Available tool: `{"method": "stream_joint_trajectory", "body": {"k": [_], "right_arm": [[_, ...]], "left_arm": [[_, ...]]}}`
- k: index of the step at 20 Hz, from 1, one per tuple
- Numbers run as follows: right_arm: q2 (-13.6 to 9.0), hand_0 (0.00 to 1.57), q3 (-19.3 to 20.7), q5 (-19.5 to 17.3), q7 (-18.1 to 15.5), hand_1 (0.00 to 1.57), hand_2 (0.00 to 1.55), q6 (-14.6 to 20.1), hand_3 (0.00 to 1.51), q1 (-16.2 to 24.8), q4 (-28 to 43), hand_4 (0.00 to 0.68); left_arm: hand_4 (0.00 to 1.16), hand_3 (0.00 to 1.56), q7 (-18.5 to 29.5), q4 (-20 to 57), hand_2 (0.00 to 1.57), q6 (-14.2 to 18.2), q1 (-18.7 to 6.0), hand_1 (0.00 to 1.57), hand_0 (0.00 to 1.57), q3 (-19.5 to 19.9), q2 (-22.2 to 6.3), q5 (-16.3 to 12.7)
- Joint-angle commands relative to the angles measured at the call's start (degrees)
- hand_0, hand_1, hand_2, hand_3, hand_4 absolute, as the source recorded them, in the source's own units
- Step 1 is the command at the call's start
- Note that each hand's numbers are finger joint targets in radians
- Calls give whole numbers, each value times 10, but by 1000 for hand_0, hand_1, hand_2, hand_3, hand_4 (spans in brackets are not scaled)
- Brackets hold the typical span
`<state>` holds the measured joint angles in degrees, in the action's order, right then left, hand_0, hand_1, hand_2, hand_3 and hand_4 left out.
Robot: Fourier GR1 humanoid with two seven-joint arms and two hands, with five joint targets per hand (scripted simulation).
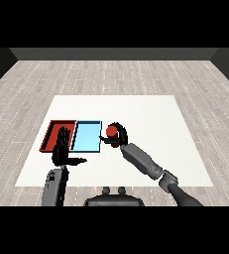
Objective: Pick the red can and put it in the red box
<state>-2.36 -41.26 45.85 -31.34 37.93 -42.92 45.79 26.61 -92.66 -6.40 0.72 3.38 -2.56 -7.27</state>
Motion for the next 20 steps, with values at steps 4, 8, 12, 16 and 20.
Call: {"method": "stream_joint_trajectory", "body": {"k": [4,8,12,16,20], "right_arm": [[-66,1514,0,-48,31,1514,1469,47,1408,42,195,641],[-109,1465,6,-74,30,1465,1420,49,1391,72,271,633],[-116,1465,46,-112,66,1465,1420,20,1391,84,288,633],[-100,1449,77,-140,76,1449,1407,3,1384,98,297,636],[-125,1428,68,-179,96,1428,1411,6,1387,147,376,629]], "left_arm": [[0,0,-38,-26,0,-1,-25,0,0,-47,16,15],[0,0,-113,-78,0,45,-8,0,0,-125,25,44],[0,0,-137,-70,0,63,-36,0,0,-132,25,56],[0,0,-184,-110,0,77,-38,0,0,-157,26,64],[0,0,-172,-19,0,110,-99,0,0,-177,26,72]]}}
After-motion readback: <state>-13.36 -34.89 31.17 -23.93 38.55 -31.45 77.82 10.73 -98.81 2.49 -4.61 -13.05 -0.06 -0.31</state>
